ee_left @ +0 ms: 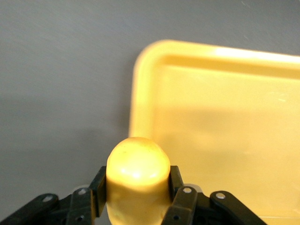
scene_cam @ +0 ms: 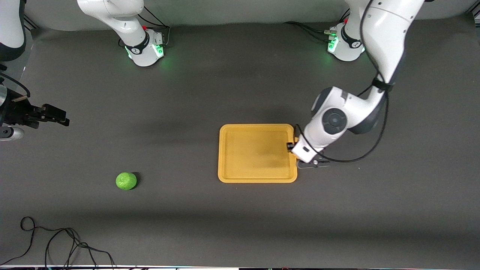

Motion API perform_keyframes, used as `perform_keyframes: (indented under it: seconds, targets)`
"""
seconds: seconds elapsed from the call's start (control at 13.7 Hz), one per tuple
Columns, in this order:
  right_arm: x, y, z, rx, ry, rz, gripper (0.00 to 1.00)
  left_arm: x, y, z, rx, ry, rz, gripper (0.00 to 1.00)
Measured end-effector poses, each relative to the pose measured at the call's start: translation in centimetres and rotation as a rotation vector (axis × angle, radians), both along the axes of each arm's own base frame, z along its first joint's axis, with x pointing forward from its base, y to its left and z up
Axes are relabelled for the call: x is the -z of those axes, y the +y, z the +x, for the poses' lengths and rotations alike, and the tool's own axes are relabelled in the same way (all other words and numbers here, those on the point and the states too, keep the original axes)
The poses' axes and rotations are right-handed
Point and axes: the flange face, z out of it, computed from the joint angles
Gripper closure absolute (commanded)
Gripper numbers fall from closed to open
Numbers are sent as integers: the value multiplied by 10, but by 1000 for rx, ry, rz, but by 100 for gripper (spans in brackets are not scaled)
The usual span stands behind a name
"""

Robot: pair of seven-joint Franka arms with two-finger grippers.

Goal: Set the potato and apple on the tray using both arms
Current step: 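Carry the potato with the left gripper over the tray, then release the potato on the tray while the right gripper reaches the apple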

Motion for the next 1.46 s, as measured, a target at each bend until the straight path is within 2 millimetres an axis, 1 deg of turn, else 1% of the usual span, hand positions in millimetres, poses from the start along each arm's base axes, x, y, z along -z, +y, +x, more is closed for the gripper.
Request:
perform_keyframes:
  seconds: [0.07,0.15,0.22,0.29,0.44,0.51,0.59,0.66,0.73,0.8,0.88,1.02,1.17,1.24,1.32,1.39,1.46]
  targets:
    - [0,0,1,-1,-4,0,0,6,-11,-6,1,9,2,83]
    - [1,1,3,-2,-17,-1,0,11,-17,-10,3,17,5,82]
    - [3,2,8,-5,-37,-2,0,15,-21,-13,6,24,7,77]
    - [9,5,15,-9,-50,-3,0,18,-23,-15,8,29,9,75]
    - [20,15,31,-27,-64,-3,0,25,-23,-15,8,38,12,67]
    - [22,22,42,-39,-72,-3,0,28,-23,-15,8,41,13,54]
    - [25,27,51,-47,-75,-3,0,30,-23,-14,6,39,11,34]
    - [31,31,60,-52,-73,-4,0,32,-24,-12,4,26,2,26]
    - [39,33,66,-56,-63,-2,0,35,-24,-11,2,19,-3,8]
    - [52,36,70,-58,-44,3,0,38,-24,-11,1,18,-6,1]
    - [67,38,75,-57,-25,13,0,40,-24,-11,1,17,-7,0]
    - [105,39,85,-52,-11,26,0,38,-24,-9,-1,10,-9,0]
    - [152,38,91,-48,-41,26,0,27,-22,0,-9,-12,-16,0]
    - [178,38,92,-45,-60,24,0,15,-19,5,-14,-21,-14,0]
    - [205,37,92,-42,-78,23,0,-3,-10,11,-20,-22,-4,0]
    - [230,37,91,-39,-93,21,0,-27,6,19,-21,-20,11,0]
    - [254,37,90,-33,-100,22,0,-54,28,27,-15,-15,27,0]
